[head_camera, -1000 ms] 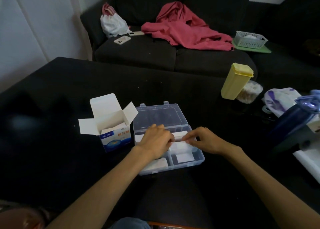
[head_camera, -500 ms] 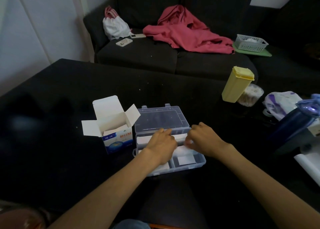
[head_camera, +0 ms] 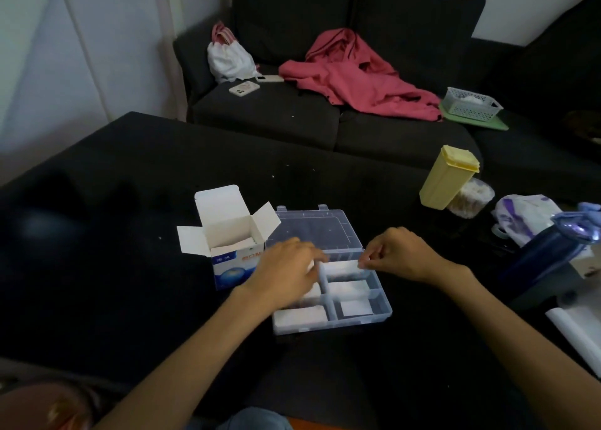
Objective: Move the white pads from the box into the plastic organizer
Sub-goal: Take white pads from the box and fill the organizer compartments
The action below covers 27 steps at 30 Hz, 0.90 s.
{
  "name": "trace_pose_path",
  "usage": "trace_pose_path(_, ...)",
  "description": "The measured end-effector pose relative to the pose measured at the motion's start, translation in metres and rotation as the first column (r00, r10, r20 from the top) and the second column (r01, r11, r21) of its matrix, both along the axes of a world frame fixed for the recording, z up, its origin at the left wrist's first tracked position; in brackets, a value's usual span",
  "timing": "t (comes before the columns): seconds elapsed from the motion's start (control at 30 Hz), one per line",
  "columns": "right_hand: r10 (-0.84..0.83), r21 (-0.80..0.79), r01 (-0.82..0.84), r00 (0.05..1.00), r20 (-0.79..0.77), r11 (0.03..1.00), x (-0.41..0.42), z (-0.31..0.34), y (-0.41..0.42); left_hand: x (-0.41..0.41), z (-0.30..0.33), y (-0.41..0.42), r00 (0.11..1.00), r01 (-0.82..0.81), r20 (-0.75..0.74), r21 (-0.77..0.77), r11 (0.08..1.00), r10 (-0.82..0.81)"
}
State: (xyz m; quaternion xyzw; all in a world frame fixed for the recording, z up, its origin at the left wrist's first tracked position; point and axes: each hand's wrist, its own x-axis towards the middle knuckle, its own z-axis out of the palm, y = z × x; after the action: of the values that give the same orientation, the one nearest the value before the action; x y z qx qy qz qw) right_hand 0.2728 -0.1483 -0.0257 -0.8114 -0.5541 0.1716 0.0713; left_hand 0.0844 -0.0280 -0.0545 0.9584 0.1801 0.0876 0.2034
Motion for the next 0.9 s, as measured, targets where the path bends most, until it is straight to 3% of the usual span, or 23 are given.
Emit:
trace_pose_path(0.13, 0.055, 0.171, -0.046, 0.998, -0.045, 0.984, -0.032, 0.031, 0.028, -0.053, 0.024, 0.035, 0.936, -0.28, 0.192, -0.108, 0.954, 0.296)
trace_pose_path(0.27, 0.202, 0.289, -0.214, 0.977, 0.071, 0.933, -0.074, 0.039, 0.07, -0.093, 0.033, 0.068, 0.77, -0.598, 0.243, -0.046, 0.8, 0.59)
trace_pose_path(0.33, 0.243, 0.305, -0.277, 0.959, 0.146, 0.911, -0.096, 0.036, 0.096, -0.105, 0.035, 0.081, 0.736, -0.666, 0.155, -0.013, 0.746, 0.659)
trace_pose_path(0.47, 0.255, 0.201, -0.286, 0.952, 0.169, 0.937, -0.116, 0.015, 0.128, -0.096, 0.03, 0.095, 0.682, -0.705, -0.301, -0.027, 0.709, 0.667)
trace_pose_path(0.5, 0.244, 0.173, -0.27, 0.957, 0.158, 0.947, -0.117, 0.01, 0.131, -0.093, 0.028, 0.098, 0.675, -0.713, -0.349, -0.082, 0.696, 0.65)
trace_pose_path(0.57, 0.208, 0.146, -0.23, 0.966, 0.151, 0.962, -0.118, 0.004, 0.13, -0.089, 0.02, 0.107, 0.714, -0.7, -0.36, -0.372, 0.609, 0.601)
trace_pose_path(0.63, 0.178, 0.164, -0.201, 0.973, 0.144, 0.966, -0.118, 0.0, 0.122, -0.091, 0.016, 0.108, 0.787, -0.573, -0.313, -0.69, 0.442, 0.532)
trace_pose_path(0.7, 0.169, 0.182, -0.192, 0.976, 0.136, 0.964, -0.12, -0.002, 0.109, -0.099, 0.013, 0.099, 0.845, -0.435, -0.227, -0.82, 0.373, 0.485)
trace_pose_path(0.8, 0.173, 0.194, -0.214, 0.963, 0.205, 0.957, -0.127, -0.003, 0.095, -0.111, 0.003, 0.084, 0.865, -0.315, -0.069, -0.846, 0.431, 0.497)
trace_pose_path(0.9, 0.2, 0.185, -0.252, 0.944, 0.26, 0.95, -0.137, -0.005, 0.09, -0.117, -0.008, 0.074, 0.839, -0.32, 0.078, -0.729, 0.605, 0.538)
